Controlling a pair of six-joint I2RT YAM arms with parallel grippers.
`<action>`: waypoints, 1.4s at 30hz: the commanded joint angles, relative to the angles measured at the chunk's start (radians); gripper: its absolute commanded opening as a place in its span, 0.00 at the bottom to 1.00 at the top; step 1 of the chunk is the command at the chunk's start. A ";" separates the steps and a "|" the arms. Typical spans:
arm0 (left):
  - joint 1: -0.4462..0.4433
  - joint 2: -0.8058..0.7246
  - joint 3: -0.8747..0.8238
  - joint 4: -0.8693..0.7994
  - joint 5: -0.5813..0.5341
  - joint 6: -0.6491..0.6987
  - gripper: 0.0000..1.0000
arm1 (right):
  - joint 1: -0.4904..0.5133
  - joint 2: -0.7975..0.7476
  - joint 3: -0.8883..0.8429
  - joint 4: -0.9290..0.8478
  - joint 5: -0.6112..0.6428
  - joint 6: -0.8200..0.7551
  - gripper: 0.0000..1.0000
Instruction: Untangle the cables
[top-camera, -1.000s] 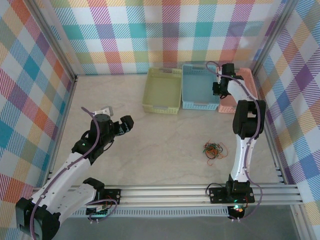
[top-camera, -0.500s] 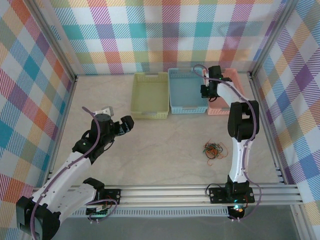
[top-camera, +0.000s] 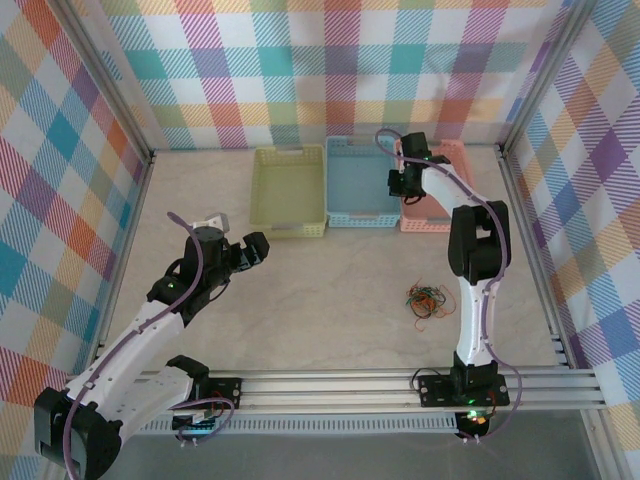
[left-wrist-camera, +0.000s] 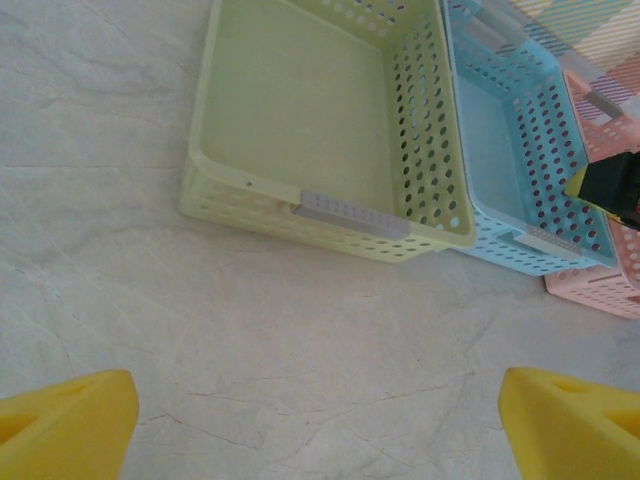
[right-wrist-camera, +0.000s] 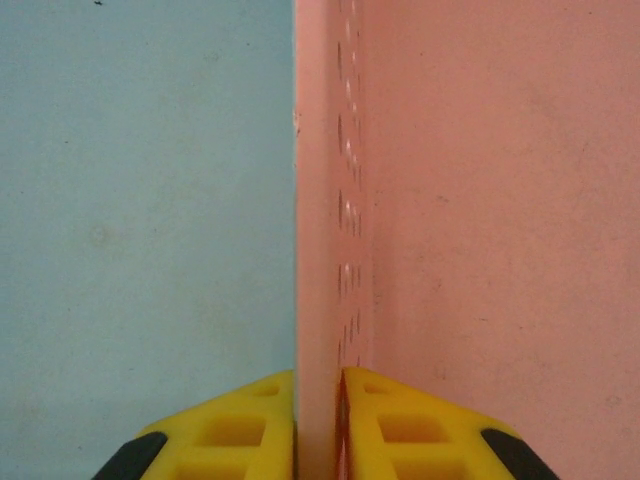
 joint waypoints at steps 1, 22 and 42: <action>-0.007 0.000 0.010 0.011 0.007 0.001 0.93 | 0.038 0.041 0.049 -0.028 -0.018 0.050 0.19; -0.008 0.006 0.011 0.011 0.001 0.005 0.93 | 0.087 -0.279 -0.070 -0.004 0.042 0.086 0.63; -0.009 -0.006 0.011 0.003 -0.004 0.003 0.93 | 0.089 -0.933 -0.888 -0.166 0.080 0.503 0.52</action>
